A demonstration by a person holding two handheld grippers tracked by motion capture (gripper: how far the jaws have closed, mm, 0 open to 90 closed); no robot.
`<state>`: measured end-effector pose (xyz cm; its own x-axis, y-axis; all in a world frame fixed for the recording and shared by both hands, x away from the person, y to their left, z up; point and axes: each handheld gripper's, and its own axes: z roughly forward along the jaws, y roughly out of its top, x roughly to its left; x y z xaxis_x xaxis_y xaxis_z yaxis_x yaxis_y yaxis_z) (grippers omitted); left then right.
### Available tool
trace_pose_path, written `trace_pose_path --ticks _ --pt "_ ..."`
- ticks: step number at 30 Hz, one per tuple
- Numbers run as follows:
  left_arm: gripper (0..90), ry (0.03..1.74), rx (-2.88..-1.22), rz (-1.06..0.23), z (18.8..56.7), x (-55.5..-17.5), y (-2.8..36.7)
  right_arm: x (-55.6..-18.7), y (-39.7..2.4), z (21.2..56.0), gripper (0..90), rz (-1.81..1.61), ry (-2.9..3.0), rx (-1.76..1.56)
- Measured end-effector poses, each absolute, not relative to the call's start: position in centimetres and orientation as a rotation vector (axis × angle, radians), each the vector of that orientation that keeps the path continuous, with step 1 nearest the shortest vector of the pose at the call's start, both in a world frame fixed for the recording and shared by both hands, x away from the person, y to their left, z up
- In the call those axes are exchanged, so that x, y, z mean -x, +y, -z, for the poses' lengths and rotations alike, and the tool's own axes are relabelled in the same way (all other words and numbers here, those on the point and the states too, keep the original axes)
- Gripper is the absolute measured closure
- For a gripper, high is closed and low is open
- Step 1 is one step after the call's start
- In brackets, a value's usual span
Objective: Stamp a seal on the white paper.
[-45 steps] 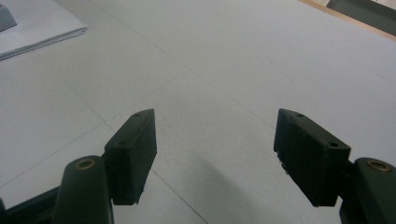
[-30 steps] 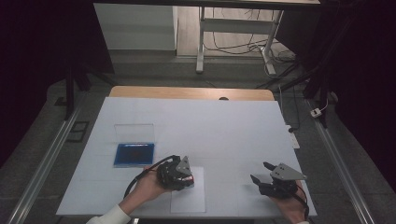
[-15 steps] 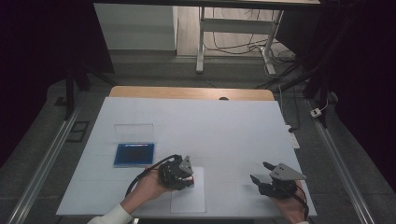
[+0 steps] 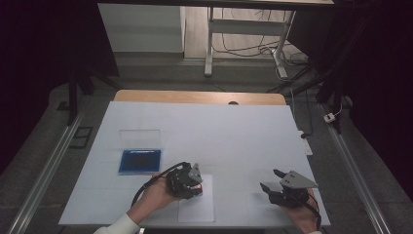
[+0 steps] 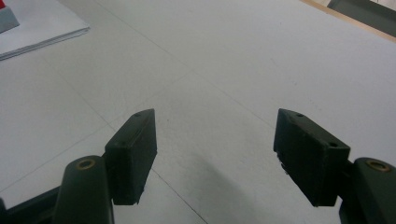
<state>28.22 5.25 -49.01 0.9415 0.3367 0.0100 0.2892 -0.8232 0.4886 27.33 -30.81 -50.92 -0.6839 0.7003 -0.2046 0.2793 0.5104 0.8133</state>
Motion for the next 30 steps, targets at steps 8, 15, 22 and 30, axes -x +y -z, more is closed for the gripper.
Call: trace_pose_path --ticks 8,15,22,30 --pt "71.3 0.444 -2.604 -0.136 48.99 -28.20 5.18 -27.34 -30.83 50.93 29.5 -1.071 2.236 -0.801" --pt "71.3 0.441 -2.605 -0.140 49.01 -28.14 5.16 -27.35 -30.83 50.90 29.5 -1.072 2.235 -0.801" --pt "71.3 0.443 -2.601 -0.153 49.06 -27.98 5.13 -27.29 -30.66 50.78 29.5 -1.074 2.235 -0.793" --pt "71.2 0.443 -2.595 -0.147 49.10 -28.03 5.21 -27.33 -30.63 50.85 29.5 -1.067 2.236 -0.795"
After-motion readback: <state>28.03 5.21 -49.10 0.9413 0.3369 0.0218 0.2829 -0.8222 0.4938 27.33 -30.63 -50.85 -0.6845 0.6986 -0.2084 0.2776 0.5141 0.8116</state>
